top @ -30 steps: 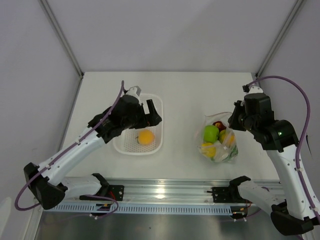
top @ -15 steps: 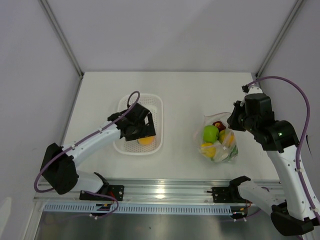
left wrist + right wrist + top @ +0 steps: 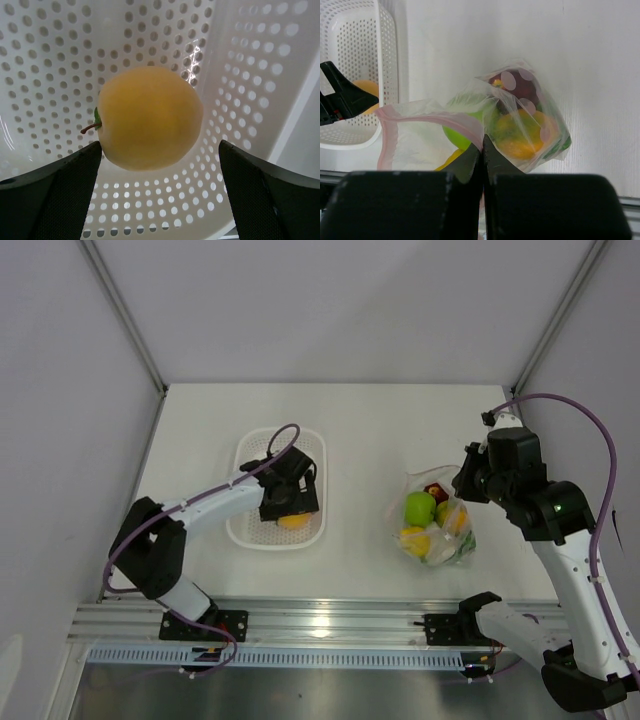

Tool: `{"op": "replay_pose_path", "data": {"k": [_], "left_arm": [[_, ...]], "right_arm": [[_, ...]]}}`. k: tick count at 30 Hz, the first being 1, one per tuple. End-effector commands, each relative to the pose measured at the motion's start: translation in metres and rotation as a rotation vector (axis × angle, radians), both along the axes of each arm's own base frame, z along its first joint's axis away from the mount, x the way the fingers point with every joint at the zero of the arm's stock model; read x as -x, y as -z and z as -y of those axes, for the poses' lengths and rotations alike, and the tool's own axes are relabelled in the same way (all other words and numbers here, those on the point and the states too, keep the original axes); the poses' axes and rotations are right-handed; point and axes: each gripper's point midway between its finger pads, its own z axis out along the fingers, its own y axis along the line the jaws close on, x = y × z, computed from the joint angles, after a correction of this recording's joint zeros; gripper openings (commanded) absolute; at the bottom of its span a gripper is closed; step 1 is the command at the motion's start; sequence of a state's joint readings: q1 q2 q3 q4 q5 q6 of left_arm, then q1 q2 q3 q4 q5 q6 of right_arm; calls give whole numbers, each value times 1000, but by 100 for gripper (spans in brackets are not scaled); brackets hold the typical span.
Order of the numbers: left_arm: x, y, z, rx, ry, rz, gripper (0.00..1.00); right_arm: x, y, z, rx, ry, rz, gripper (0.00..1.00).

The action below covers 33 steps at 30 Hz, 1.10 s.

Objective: Place the food in the zip-top bag and seal the zipper
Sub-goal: Pick up the fake fruit from the bin.

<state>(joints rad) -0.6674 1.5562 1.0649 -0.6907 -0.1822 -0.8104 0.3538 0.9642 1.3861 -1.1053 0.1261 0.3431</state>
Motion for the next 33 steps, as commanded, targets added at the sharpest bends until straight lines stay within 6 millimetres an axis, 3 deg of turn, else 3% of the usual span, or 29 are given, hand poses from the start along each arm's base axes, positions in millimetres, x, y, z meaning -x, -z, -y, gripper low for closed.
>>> {"op": "replay_pose_path", "data": {"k": [1, 13, 17, 20, 22, 27, 30, 33], "left_arm": [[-24, -9, 3, -3, -17, 60, 99], [-30, 10, -4, -41, -49, 28, 98], [-32, 11, -2, -29, -42, 37, 88], [-29, 9, -1, -10, -37, 45, 71], [-29, 1, -3, -1, -39, 69, 64], [-28, -29, -14, -1, -35, 142, 26], [-28, -65, -12, 53, -16, 217, 3], [-25, -110, 2, 180, 34, 305, 1]], "right_arm": [[-4, -8, 1, -10, 8, 43, 0], [-6, -6, -2, -13, 2, 38, 0], [-5, -4, -1, -12, 4, 33, 0], [-5, -5, 0, -9, 7, 35, 0], [-5, -5, 0, -10, 8, 33, 0], [-7, -4, -5, -28, -3, 29, 0], [-9, -3, -7, -32, -6, 26, 0], [-9, -3, -8, -34, -9, 24, 0]]}}
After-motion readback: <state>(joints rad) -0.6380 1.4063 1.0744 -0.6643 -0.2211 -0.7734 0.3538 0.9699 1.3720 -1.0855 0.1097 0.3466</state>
